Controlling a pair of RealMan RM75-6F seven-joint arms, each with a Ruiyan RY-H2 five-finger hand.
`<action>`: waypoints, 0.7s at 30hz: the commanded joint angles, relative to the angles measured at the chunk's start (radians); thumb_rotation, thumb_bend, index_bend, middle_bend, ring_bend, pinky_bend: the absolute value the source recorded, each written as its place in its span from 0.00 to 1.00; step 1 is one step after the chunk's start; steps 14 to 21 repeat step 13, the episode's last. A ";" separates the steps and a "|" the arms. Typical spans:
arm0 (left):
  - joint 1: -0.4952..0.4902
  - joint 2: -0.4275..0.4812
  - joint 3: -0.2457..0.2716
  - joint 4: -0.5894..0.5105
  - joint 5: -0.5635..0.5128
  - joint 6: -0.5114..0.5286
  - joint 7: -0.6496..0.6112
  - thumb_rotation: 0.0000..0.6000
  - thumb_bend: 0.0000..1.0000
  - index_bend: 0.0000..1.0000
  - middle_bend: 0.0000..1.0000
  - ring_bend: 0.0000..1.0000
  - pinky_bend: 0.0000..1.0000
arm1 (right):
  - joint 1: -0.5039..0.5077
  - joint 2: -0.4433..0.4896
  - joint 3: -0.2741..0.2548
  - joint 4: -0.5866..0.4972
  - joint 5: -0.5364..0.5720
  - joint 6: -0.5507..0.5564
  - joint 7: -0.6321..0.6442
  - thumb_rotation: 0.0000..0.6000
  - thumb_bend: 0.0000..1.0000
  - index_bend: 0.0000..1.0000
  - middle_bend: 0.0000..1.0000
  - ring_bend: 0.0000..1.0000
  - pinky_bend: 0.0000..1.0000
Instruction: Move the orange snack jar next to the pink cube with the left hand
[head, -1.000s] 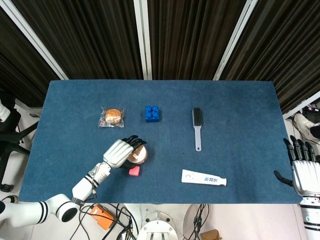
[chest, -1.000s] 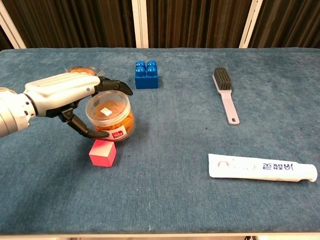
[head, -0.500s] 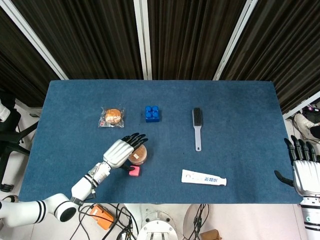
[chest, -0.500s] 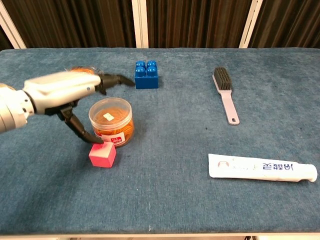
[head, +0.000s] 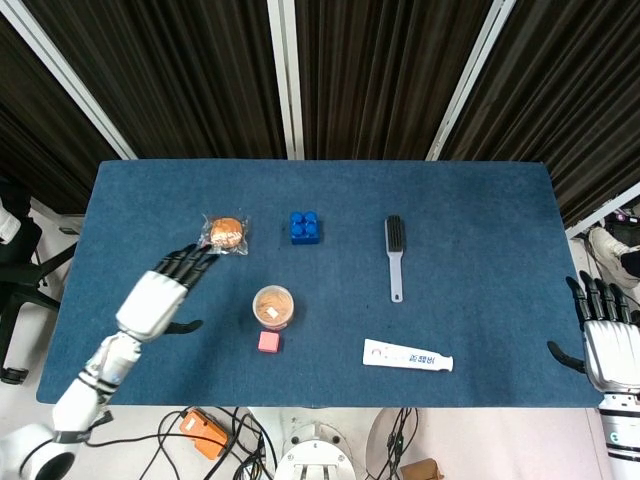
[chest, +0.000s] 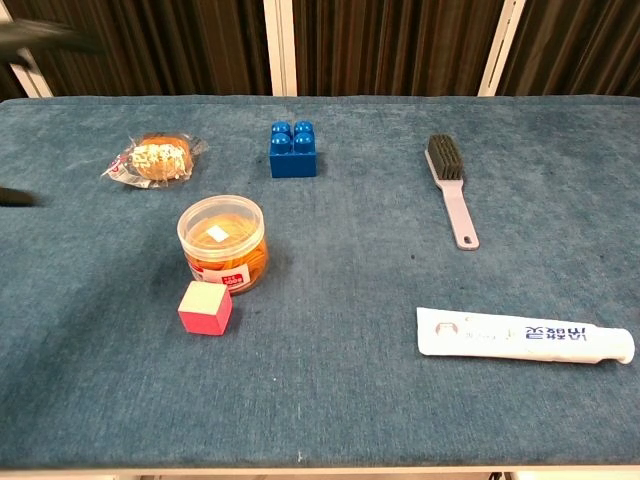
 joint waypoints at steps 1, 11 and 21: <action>0.222 0.056 0.082 0.068 -0.006 0.244 -0.053 1.00 0.00 0.02 0.00 0.00 0.11 | 0.004 -0.010 0.000 -0.002 0.007 -0.010 -0.023 1.00 0.30 0.00 0.00 0.00 0.00; 0.340 -0.034 0.063 0.230 -0.009 0.344 -0.084 1.00 0.00 0.00 0.00 0.00 0.07 | 0.022 -0.037 0.001 -0.009 0.033 -0.043 -0.093 1.00 0.30 0.00 0.00 0.00 0.00; 0.336 -0.025 0.061 0.227 -0.001 0.329 -0.100 1.00 0.00 0.00 0.00 0.00 0.07 | 0.021 -0.035 0.000 -0.008 0.032 -0.043 -0.088 1.00 0.30 0.00 0.00 0.00 0.00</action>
